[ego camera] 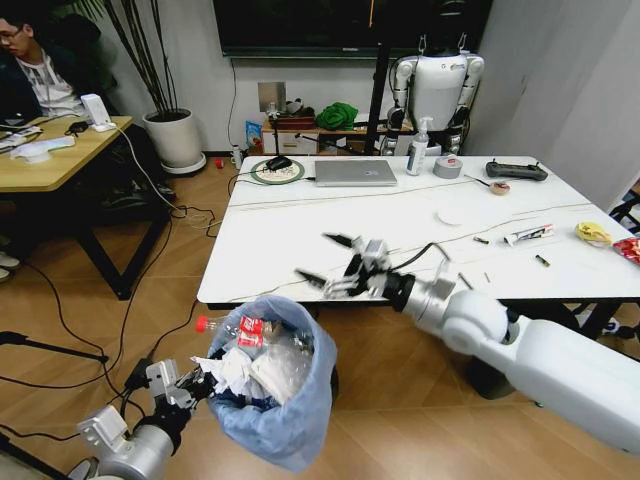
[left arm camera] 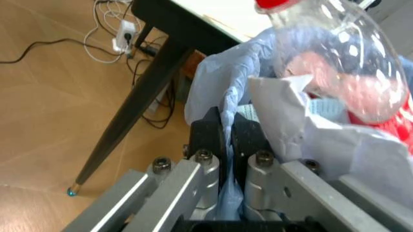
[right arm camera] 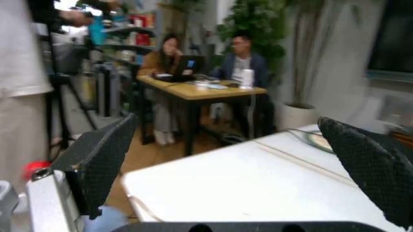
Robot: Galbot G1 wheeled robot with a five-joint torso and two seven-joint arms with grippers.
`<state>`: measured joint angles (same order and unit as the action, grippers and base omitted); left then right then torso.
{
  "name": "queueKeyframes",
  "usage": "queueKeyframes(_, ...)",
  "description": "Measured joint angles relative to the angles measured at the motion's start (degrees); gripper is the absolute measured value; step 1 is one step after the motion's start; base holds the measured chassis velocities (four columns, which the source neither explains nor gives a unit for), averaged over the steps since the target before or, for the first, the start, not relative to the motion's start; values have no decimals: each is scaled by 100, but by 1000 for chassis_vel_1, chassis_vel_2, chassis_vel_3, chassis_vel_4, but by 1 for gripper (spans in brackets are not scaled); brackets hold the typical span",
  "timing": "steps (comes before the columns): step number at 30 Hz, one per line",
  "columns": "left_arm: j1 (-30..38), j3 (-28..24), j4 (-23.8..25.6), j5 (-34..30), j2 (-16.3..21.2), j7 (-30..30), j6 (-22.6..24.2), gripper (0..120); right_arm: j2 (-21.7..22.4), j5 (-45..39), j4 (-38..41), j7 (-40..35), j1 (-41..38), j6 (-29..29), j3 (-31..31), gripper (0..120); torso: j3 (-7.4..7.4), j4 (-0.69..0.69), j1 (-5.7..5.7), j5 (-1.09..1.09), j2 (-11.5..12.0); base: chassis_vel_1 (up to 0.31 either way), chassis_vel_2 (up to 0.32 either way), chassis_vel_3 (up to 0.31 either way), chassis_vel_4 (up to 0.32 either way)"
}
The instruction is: Pick up the trash bin and place the trash from the table into it.
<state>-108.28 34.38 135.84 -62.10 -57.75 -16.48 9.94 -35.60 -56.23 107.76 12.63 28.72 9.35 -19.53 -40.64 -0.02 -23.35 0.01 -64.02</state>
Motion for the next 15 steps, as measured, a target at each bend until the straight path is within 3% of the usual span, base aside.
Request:
queueKeyframes(5,-147,133,99,-5,-42,-36,20,0,11,-54,-181,-536,114,-59,239,100,0,-1,0,0,0,0,0,0,0)
queueKeyframes(9,-258,265,180,33,-105,-94,55,0,45,53,-272,-1407,414,-222,572,100,0,4,0,0,0,0,0,0,0)
queueKeyframes(15,-242,269,164,83,-128,-124,68,0,245,192,-565,-1615,875,-94,1164,100,0,-1,0,1,0,0,0,0,0)
